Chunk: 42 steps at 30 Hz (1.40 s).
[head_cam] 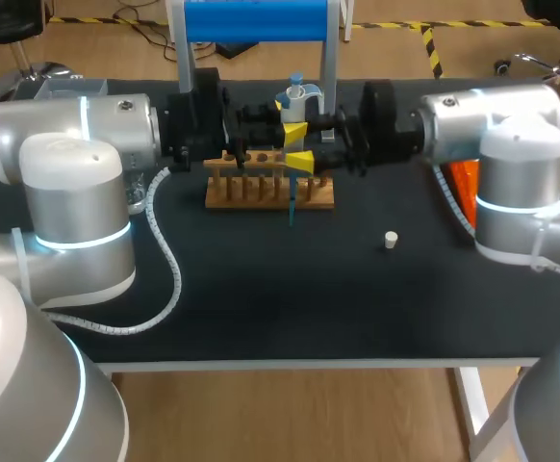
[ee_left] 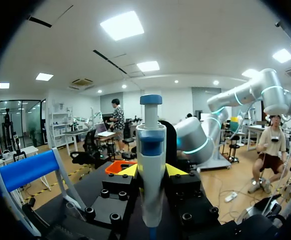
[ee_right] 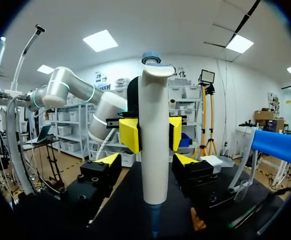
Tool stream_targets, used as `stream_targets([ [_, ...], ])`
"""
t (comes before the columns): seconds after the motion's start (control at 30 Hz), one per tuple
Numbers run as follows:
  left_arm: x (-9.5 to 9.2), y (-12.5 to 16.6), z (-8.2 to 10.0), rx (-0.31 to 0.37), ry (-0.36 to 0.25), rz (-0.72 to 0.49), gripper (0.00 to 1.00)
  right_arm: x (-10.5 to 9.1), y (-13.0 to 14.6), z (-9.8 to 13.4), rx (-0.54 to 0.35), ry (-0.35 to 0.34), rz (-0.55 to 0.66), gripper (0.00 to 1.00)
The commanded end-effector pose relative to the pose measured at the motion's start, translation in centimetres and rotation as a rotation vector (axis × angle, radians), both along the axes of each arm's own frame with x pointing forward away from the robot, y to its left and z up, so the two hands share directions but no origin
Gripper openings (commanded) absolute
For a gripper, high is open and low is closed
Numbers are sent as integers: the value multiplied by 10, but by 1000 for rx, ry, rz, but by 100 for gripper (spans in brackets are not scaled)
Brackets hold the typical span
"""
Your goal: Invert the test tube, pick up the pipette, mount the tip to pipette, aspirate from beaker and dispense into the tube, eject the tip, return the pipette, and cap with the stopper.
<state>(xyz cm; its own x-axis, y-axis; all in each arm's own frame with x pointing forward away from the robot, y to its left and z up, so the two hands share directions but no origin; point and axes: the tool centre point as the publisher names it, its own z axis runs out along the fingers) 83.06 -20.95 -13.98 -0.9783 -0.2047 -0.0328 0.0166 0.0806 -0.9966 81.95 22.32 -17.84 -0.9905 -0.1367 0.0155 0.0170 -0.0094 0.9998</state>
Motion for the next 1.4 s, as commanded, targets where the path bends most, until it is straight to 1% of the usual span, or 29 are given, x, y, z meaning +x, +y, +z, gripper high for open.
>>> stream_targets([
  [0.03,0,-1,-1,-1,-1,3,0,0,3,-2,9,5,-6,61],
  [0.07,0,-1,-1,-1,-1,3,0,0,3,-2,10,5,-6,60],
  [0.13,0,-1,-1,-1,-1,3,0,0,4,-2,13,6,-7,53],
  [0.2,0,-1,-1,-1,-1,3,0,0,5,-2,15,6,-8,52],
  [0.33,0,-1,-1,-1,-1,3,0,0,5,-1,21,7,-11,43],
  [0.43,0,-1,-1,-1,-1,3,0,0,5,-1,25,8,-12,0],
  [0.73,0,-1,-1,-1,-1,3,0,0,2,1,30,3,-7,0],
  [0.77,0,-1,-1,-1,-1,3,66,0,1,2,31,2,-6,0],
  [0.8,0,-1,-1,-1,-1,3,100,1,-1,3,33,3,-3,0],
  [0.93,0,-1,-1,-1,-1,3,100,4,-13,9,40,0,1,0],
  [1.03,0,-1,-1,-1,-1,3,100,8,-27,13,51,4,16,0],
  [1.13,0,-1,-1,-1,-1,3,100,13,-43,17,55,-13,46,0],
  [1.23,0,-1,-1,-1,-1,3,100,20,-66,19,60,-22,75,0],
  [1.27,0,-1,-1,-1,-1,3,100,24,-77,21,52,-40,71,0],
  [1.33,0,-1,-1,-1,-1,3,100,27,-91,22,61,-42,98,0],
  [1.37,0,-1,-1,-1,-1,3,100,29,-103,23,48,-68,93,0],
  [1.4,0,-1,-1,-1,-1,3,100,31,-112,22,49,-66,95,0],
])
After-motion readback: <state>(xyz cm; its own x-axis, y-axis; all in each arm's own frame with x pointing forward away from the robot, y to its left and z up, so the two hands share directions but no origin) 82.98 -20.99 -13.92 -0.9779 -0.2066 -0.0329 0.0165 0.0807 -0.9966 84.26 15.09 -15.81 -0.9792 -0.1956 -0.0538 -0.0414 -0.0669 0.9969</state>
